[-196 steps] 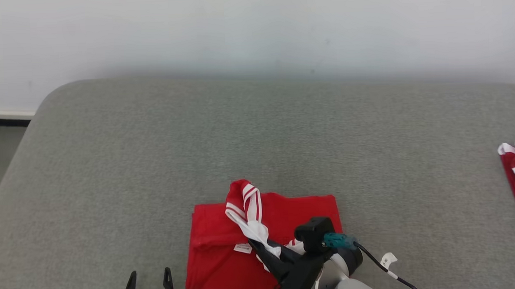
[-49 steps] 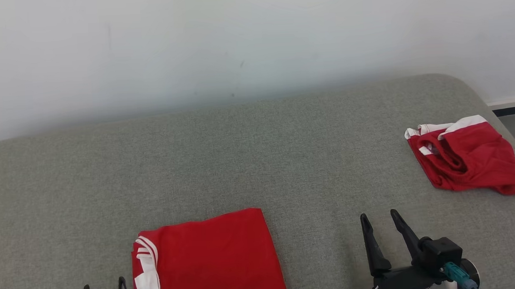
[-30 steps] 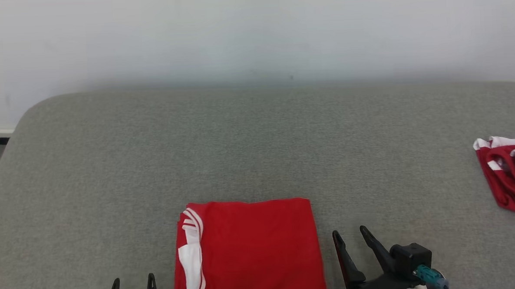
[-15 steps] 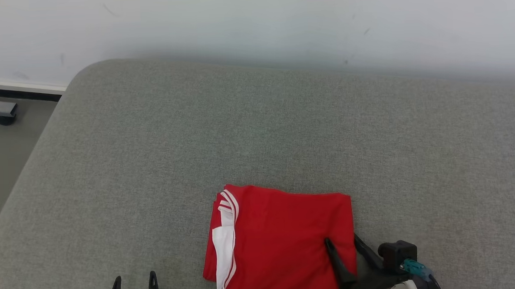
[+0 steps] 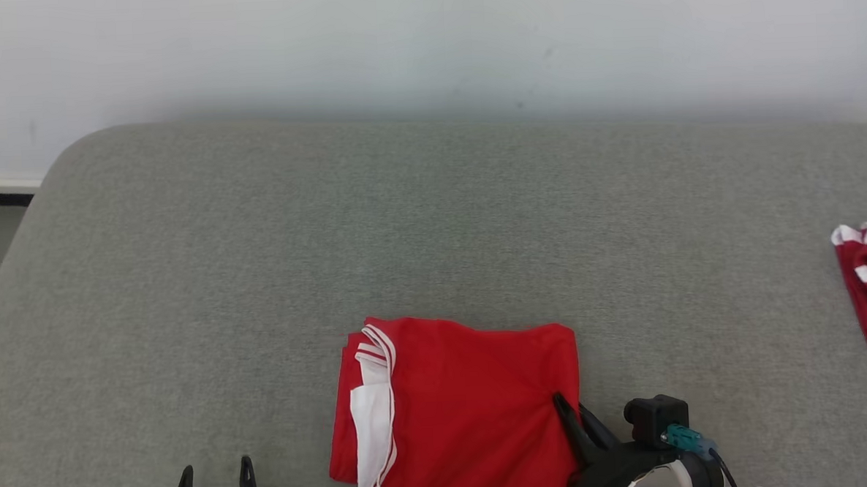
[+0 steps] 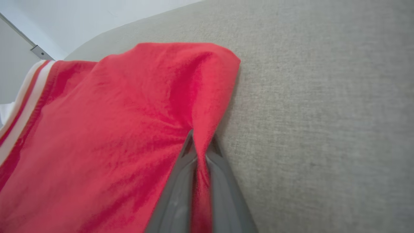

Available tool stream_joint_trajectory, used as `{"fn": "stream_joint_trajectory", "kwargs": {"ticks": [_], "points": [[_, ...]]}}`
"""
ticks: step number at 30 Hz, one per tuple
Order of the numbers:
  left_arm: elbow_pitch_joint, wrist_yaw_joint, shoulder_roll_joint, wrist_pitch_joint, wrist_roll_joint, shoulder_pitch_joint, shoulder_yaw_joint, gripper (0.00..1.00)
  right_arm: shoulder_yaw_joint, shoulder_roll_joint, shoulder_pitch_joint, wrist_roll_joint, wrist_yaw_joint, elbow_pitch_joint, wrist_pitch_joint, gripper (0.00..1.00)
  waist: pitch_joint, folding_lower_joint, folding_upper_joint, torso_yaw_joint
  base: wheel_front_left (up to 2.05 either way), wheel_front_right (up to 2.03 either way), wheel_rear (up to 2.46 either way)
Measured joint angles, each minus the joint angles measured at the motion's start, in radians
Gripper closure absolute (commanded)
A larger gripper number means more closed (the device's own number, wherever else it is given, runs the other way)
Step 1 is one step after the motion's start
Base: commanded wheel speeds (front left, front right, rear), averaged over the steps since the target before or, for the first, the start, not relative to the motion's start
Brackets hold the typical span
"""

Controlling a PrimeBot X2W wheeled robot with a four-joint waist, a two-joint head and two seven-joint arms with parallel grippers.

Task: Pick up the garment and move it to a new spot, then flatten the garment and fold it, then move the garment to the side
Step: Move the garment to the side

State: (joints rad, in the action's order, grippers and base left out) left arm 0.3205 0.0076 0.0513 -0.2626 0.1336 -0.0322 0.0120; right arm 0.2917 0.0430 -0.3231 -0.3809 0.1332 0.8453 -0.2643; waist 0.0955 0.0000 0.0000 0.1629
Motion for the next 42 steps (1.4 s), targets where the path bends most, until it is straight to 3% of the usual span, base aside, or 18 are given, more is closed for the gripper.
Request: {"fn": "stream_joint_trajectory", "kwargs": {"ticks": [11,22,28,34,42], "points": [[0.012,-0.009,-0.001,0.0,-0.001,0.022,-0.004,0.0,-0.044,0.005,0.026,0.007,-0.001,-0.024,0.001,1.0,-0.016,0.0,0.0,-0.204,0.0,0.0,0.0],[0.02,-0.013,-0.001,0.0,-0.002,0.038,-0.012,0.0,-0.026,0.006,0.04,-0.008,-0.001,-0.045,0.001,1.0,-0.026,0.0,0.0,-0.487,0.0,0.0,0.0],[0.061,-0.045,-0.002,0.0,-0.027,0.141,0.041,0.0,-0.107,0.01,0.058,-0.012,-0.001,-0.1,0.001,1.0,-0.011,0.0001,0.0,-0.617,0.0,0.0,0.0],[0.108,-0.062,-0.003,0.0,-0.032,0.203,0.081,0.0,-0.143,0.01,0.101,-0.01,-0.001,-0.164,0.001,1.0,0.029,0.0001,0.0,-0.687,0.0,0.0,0.0],[0.111,-0.067,-0.002,0.0,-0.047,0.205,0.071,0.0,-0.147,0.009,0.103,0.013,-0.001,-0.201,0.001,1.0,0.065,0.0001,0.0001,-0.714,0.0,0.0,0.0]]}}
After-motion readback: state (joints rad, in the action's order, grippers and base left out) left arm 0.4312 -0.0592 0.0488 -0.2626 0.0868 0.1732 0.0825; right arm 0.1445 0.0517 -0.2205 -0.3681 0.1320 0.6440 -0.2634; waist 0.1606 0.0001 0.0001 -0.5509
